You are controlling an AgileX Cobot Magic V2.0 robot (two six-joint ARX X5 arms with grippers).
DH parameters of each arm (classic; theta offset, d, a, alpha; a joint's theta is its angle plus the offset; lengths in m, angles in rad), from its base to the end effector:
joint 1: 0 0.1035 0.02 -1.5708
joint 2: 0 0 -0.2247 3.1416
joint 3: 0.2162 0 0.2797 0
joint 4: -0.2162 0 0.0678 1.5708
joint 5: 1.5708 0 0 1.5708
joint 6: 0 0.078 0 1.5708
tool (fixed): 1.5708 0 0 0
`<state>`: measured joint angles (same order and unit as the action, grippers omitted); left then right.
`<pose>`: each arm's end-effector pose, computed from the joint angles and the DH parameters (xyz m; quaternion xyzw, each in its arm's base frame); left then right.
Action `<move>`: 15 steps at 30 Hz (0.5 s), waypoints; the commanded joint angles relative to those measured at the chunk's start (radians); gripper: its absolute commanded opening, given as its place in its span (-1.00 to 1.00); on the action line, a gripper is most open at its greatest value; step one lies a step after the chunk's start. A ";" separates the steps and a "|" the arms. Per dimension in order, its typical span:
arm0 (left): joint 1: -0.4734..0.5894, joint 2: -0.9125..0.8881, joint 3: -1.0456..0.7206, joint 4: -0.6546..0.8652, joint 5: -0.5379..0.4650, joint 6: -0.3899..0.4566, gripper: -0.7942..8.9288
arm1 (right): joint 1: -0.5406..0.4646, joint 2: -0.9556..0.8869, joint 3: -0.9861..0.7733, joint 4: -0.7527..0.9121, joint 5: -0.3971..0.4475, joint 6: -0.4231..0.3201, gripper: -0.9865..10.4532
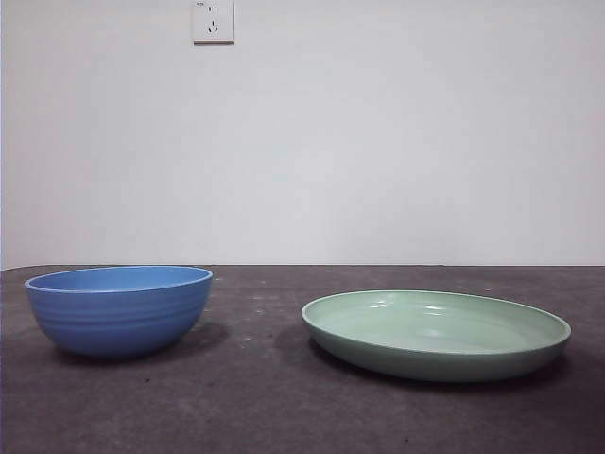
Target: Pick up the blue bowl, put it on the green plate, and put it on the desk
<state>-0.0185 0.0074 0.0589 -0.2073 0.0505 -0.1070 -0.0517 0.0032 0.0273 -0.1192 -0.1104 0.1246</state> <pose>0.2089 -0.0078 0.1565 -0.0545 0.0795 -0.0302 0.9949 0.2118 -0.0024 0.1570 0.0660 0.0491 0.0263 0.9963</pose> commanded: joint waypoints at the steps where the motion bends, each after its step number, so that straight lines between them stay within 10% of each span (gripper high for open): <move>1: -0.002 0.013 0.070 0.019 -0.001 -0.106 -0.80 | 0.003 0.002 0.031 -0.003 -0.020 0.166 -0.81; 15: -0.003 0.270 0.357 0.001 0.092 -0.277 -0.80 | 0.003 0.226 0.326 -0.157 -0.136 0.261 -0.81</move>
<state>-0.0200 0.2649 0.3904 -0.2138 0.1341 -0.3733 -0.0505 0.2150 0.3294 -0.2844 -0.2386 0.3717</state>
